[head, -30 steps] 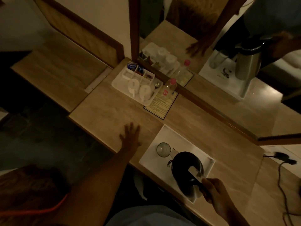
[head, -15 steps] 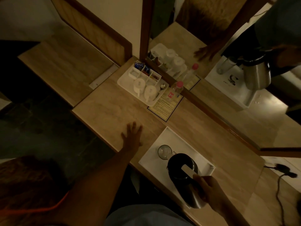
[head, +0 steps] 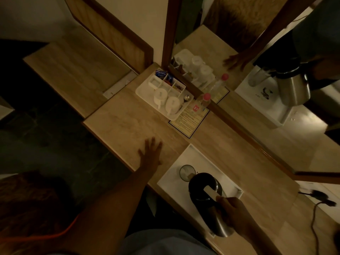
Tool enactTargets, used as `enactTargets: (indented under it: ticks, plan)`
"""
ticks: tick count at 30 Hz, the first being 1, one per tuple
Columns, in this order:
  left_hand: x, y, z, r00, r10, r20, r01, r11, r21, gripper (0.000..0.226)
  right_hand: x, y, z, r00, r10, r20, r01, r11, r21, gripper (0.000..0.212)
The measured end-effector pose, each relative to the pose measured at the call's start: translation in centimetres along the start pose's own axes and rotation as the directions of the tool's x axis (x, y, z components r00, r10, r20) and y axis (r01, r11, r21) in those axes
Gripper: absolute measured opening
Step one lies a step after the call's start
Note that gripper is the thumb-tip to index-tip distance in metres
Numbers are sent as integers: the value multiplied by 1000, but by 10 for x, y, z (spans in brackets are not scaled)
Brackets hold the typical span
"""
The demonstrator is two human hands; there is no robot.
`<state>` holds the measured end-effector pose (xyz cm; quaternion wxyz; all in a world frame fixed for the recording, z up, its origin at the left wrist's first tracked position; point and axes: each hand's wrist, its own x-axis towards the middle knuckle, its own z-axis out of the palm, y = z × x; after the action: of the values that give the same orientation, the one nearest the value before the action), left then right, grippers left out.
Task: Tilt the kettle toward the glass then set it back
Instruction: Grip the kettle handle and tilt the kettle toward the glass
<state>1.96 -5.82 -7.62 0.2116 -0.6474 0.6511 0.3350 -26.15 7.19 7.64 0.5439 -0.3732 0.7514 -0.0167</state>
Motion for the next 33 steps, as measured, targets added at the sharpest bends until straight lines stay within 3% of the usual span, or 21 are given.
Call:
enactTargets:
  ticks: [18,33]
  plan:
    - [1,-1,2,1000,-9,-11,9,1000,-10,99,-3,-15,-6,993,116,10,-116,993,22,50]
    - [1,0,2,1000,-17,-12,17,1000,-3,99,-12,-32,-11,993,118,1,-117,988,-103,50]
